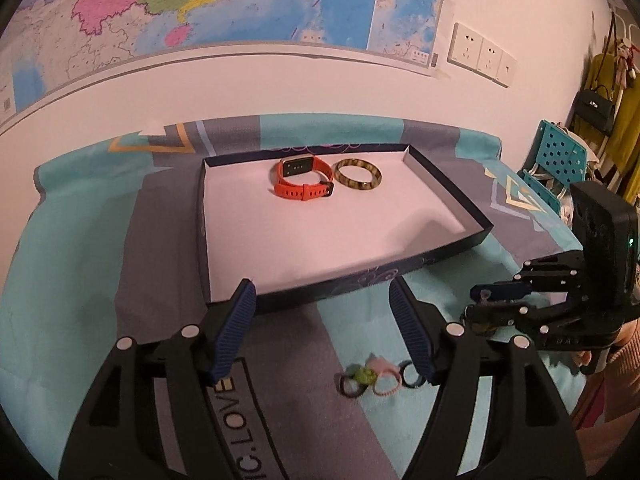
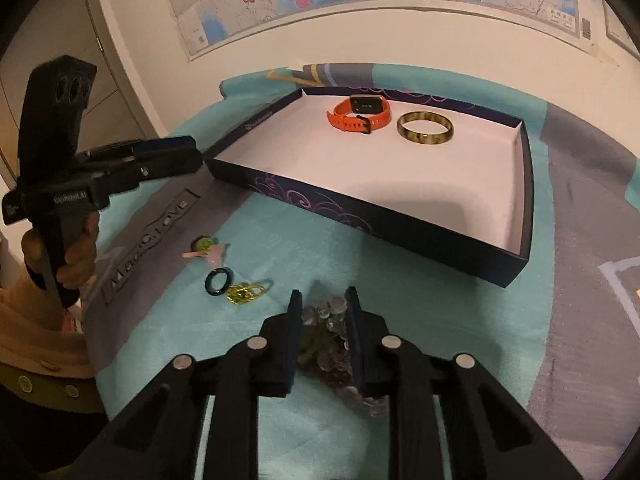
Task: Organize jewelry
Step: 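Grasp the clear crystal bead bracelet with the right tool and lift it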
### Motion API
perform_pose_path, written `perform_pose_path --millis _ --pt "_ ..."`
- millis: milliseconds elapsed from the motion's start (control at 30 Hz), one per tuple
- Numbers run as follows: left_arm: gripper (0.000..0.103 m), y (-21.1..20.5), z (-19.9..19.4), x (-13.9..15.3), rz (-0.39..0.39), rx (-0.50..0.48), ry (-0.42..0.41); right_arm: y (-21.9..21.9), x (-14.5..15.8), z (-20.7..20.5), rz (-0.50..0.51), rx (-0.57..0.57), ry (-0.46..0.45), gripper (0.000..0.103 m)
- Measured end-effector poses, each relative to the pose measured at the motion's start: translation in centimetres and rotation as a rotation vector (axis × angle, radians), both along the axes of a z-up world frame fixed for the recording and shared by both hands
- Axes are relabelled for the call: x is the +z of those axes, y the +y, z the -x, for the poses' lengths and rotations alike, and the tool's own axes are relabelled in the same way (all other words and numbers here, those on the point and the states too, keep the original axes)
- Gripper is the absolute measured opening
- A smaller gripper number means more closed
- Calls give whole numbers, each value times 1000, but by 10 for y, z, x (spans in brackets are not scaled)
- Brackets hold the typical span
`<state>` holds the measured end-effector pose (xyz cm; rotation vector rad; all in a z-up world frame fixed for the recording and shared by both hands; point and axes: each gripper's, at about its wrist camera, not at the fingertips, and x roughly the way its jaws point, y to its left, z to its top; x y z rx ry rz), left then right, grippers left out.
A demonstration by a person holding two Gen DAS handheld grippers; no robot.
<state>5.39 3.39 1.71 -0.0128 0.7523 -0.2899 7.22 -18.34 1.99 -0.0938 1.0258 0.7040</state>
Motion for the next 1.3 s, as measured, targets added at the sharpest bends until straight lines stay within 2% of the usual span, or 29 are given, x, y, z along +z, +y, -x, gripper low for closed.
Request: perform_pose_path --millis 167,333,367,400,800,1067,1300 --pt "69 1 5 0 9 -11 0 -7 15 6 -6 -29 -37 18" --pt "69 -2 13 0 8 -38 -9 -31 41 9 -91 -105 -70 17" --pt "69 -3 14 0 6 -43 -11 -35 46 9 -100 -122 -79 15" --pt "69 -4 16 -1 3 -49 -11 -39 51 10 -111 -135 -90 8" --pt "69 -8 34 -15 -22 -106 10 -53 83 19 -160 -185 -180 8" --pt "68 -16 48 -26 -79 -161 23 -49 76 17 -154 -185 -166 8" --pt "57 -19 43 -36 -77 -162 62 -47 69 15 -156 -190 -149 8"
